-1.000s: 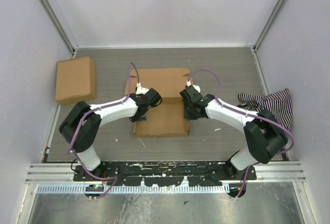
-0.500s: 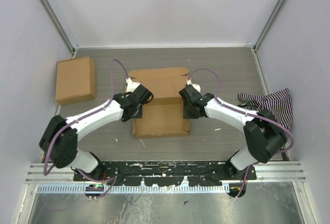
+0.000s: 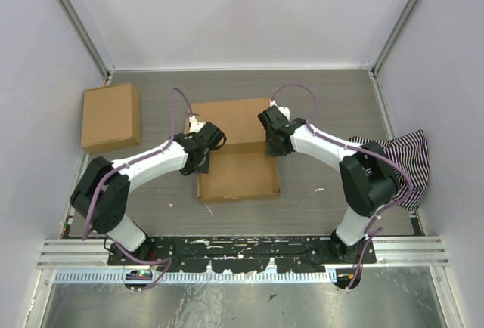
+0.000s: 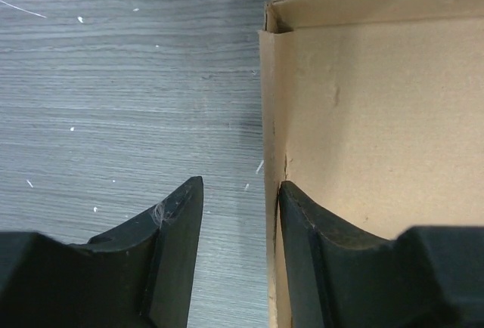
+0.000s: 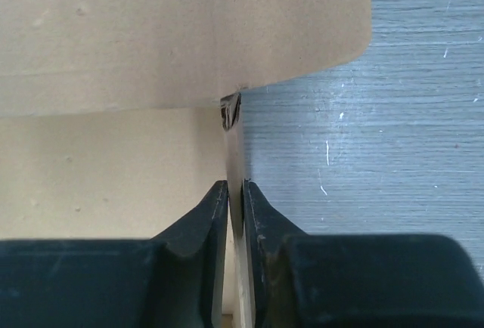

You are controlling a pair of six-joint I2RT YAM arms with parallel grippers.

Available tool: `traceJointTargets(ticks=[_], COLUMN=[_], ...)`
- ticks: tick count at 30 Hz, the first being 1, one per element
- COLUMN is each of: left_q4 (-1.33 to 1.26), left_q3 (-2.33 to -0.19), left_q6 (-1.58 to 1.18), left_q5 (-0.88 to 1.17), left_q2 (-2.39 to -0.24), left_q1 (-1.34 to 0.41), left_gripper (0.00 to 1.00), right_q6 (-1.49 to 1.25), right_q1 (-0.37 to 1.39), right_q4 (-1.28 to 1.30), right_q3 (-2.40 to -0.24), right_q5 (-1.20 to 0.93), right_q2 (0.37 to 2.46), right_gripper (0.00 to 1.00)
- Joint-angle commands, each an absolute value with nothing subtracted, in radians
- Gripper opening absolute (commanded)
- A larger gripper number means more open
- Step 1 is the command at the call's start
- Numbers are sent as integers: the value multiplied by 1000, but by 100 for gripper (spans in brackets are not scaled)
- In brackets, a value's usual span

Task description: Fold the paper box

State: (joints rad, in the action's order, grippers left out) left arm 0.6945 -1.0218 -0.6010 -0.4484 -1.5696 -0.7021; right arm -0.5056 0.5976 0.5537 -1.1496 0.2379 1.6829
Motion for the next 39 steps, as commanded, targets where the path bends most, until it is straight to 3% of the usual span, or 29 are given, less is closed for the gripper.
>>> traceJointTargets(ticks=[1,4,7,11,20,21,22,24,26,28,34,39], left_q4=[657,656,667,684,646,646,645,640,632,626,644,654], left_q3=[-1054,-1050,-1060,-1075,-1029,-1029,-1027,-1021,-1014,-1007,-1016,-1048], left_q6=[-589,-590,-589,-588,-618,-620,-622,-622,-618,-612,-595,-570], left_q5=[-423,-443,-462,-505,-536,-536,-534,-523,-506,-486,-481,-495], left_q2=[-1602,-1601,-1606,-1625,-1705,-1713,-1716,-1710,-1689,-1658,-1562,-1552], left_q1=[-700,-701,-701,-701,-701,-701,-701,-701,-699,-697,-674,-653], left_gripper=[50,43,31,1,0,2,13,26,48,57,61,61], right_q6=[-477,-478,-492,-528,-573,-572,-571,-565,-564,-563,-556,-542], right_q1=[595,595,596,602,617,617,618,618,618,617,609,599], right_q4=[560,565,571,574,552,552,554,554,559,559,562,586], right_q3=[-1194,-1188,-1178,-1160,-1142,-1144,-1147,-1152,-1157,-1157,-1162,-1186], right_q5=[239,253,276,323,345,343,338,328,324,316,296,313], right_q2=[1731,1755,1765,1781,1825,1825,1825,1825,1823,1810,1745,1721], right_gripper=[16,2,1,1,1,1,1,1,1,2,9,23])
